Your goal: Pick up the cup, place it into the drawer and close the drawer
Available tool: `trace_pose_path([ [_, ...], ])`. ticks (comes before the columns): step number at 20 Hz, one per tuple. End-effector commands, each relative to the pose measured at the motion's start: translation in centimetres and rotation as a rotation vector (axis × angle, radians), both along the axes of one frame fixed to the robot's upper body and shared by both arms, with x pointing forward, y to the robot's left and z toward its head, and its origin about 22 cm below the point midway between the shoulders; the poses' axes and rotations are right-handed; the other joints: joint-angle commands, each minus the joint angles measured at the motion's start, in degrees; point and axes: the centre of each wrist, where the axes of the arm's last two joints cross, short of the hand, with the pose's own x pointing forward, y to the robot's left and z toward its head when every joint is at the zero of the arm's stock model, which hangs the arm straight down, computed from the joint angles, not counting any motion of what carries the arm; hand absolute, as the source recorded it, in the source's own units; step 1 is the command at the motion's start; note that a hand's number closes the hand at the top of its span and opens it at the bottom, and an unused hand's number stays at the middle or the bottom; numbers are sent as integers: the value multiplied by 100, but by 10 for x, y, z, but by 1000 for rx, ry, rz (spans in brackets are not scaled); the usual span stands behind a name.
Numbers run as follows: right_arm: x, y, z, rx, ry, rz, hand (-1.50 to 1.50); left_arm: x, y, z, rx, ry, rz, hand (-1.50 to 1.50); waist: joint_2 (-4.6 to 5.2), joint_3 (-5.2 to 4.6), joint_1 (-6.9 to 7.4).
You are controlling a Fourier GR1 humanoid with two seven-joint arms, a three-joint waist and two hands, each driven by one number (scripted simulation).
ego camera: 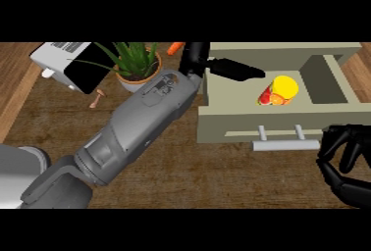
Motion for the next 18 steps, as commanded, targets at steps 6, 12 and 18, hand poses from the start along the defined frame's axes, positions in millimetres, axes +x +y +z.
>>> trace_pose_path([
  [6,-1,13,-7,-239,5,-76,150,12,59,18,-63,15,61,-150,-9,0,180],
  [12,11,18,-14,-339,10,-146,150,3,109,30,-106,27,65,-150,-24,1,227],
  [18,39,48,-38,-521,-49,-151,150,-20,148,11,-134,62,62,-150,-18,2,354],
])
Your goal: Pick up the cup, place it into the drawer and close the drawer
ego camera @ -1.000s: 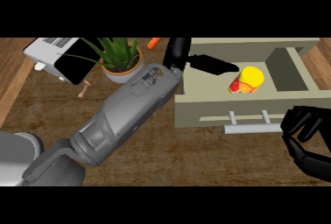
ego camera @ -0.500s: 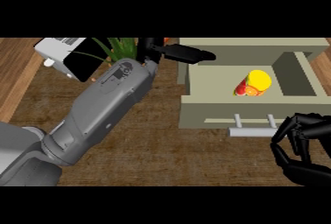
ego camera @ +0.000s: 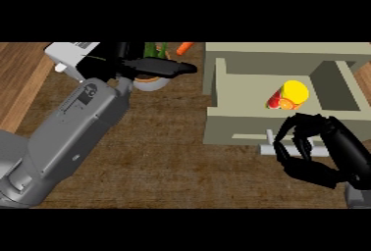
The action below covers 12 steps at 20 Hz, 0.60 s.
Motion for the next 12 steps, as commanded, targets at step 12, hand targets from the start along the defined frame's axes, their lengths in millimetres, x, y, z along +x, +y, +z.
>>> trace_pose_path([
  [12,60,54,-104,-566,-39,11,150,-47,108,-31,-24,4,25,-150,57,6,155],
])
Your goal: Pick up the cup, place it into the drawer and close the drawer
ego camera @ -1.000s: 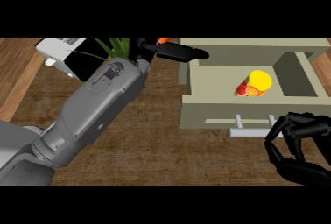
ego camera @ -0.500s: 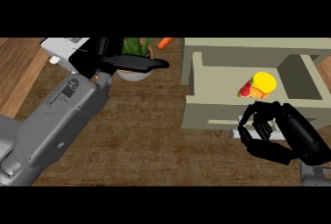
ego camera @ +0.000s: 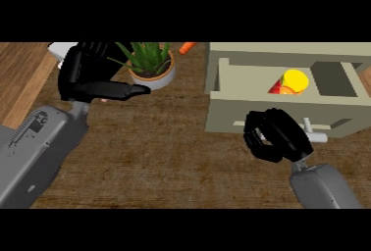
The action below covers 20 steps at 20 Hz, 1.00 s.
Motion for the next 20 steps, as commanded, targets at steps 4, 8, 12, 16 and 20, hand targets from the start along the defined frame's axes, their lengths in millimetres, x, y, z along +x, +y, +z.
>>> trace_pose_path([
  [4,50,7,-42,-78,-2,7,150,-26,34,-9,-1,21,28,-150,9,4,-101],
  [8,83,4,-47,-72,27,-23,150,-35,46,-24,-18,-3,20,-150,43,6,-25],
  [12,105,-10,-38,-63,77,-24,150,-38,55,-30,1,18,5,-150,56,6,-38],
  [16,123,-29,-23,-39,94,-64,150,-34,53,-15,-15,-1,-8,-150,131,16,117],
  [20,137,-37,-1,-41,116,-110,150,-37,78,-12,-27,2,-43,-150,187,14,280],
])
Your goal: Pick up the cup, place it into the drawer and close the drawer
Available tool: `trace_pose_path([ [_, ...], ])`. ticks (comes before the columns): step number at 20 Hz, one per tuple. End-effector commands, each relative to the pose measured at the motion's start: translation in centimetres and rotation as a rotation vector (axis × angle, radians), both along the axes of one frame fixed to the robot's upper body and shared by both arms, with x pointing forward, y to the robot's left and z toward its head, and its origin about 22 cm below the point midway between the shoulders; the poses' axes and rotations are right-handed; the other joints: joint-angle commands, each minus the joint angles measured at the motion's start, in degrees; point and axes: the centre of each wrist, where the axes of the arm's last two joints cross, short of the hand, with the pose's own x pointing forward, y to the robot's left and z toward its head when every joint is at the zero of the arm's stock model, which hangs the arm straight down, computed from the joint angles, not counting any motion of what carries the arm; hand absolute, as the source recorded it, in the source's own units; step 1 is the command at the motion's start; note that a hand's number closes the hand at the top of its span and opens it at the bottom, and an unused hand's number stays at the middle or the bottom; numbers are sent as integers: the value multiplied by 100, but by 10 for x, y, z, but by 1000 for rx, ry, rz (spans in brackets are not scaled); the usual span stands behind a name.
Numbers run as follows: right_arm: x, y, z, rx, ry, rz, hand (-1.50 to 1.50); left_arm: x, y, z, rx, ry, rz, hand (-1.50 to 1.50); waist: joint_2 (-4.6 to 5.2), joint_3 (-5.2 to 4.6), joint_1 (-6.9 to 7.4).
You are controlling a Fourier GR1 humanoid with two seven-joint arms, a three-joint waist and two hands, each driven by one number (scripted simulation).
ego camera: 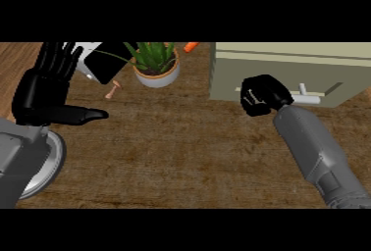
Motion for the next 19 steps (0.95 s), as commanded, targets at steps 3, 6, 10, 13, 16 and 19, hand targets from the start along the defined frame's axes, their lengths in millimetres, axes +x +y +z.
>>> trace_pose_path([
  [3,16,-37,23,23,18,-102,150,-5,1,-8,-13,11,-52,-150,133,16,126],
  [6,25,-37,42,32,26,-110,150,-5,-1,-14,-13,15,-66,-150,164,13,192],
  [10,23,-38,36,76,20,-131,150,-3,-9,-9,-41,9,-95,-150,197,19,238],
  [13,25,-63,54,105,-9,-124,150,-6,-6,-15,-26,21,-87,-150,194,21,251],
  [16,25,-51,46,125,-20,-126,150,-5,-11,-16,-35,24,-84,-150,207,22,287],
  [19,26,-61,53,123,-15,-114,150,-1,-15,-20,-43,21,-83,-150,224,17,212],
])
